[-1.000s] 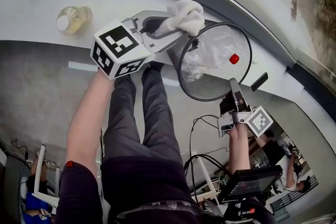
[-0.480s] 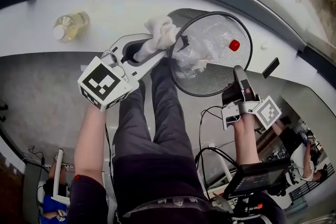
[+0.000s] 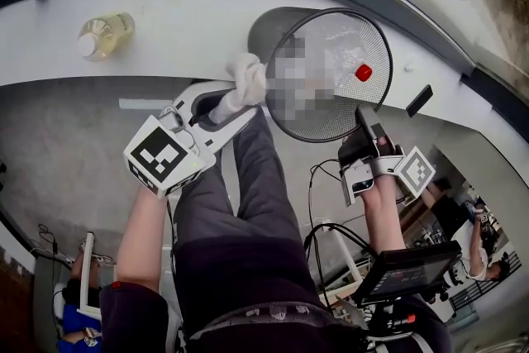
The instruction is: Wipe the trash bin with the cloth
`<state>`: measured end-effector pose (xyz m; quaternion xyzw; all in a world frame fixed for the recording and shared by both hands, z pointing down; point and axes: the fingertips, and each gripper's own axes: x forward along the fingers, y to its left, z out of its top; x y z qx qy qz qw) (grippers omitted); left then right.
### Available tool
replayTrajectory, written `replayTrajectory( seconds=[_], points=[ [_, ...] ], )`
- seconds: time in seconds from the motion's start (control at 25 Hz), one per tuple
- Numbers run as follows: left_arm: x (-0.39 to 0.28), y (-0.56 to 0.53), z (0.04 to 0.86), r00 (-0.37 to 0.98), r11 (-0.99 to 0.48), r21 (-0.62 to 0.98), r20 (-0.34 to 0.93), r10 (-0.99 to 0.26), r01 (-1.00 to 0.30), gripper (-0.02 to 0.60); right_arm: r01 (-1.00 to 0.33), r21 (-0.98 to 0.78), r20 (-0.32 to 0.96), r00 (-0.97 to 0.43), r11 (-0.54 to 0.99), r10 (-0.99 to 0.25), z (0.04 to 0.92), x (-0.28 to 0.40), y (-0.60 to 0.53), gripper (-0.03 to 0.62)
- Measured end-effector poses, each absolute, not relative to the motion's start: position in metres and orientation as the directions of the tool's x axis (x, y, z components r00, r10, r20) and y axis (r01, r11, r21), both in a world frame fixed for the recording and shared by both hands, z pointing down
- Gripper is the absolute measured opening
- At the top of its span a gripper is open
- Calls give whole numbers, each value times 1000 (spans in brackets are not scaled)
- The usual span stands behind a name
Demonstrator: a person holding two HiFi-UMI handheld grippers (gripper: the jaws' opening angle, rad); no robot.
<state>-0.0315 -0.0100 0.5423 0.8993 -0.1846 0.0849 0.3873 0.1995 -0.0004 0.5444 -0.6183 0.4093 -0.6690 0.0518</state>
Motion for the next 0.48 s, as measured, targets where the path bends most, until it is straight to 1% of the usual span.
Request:
replayTrajectory(
  seconds=[0.12,0.2,0.28,0.36,0.48],
  points=[
    [-20,12,548,929,-605,705,282,-238,-370,109,-406,-630,775,-268,-662,-572,548,194,9,81],
    [-17,19,551,934,-594,721,269,-234,-357,109,-428,-638,769,-313,-640,-557,550,187,15,81],
    [-27,11,551,925,-602,703,275,-262,-379,109,-475,-645,763,-369,-598,-530,550,174,21,83],
    [-40,-7,551,907,-640,643,308,-287,-421,109,-538,-650,759,-419,-537,-498,548,163,22,85],
    [-50,-42,552,891,-680,576,324,-319,-453,109,-698,-608,778,-430,-379,-457,541,168,10,97]
  ],
)
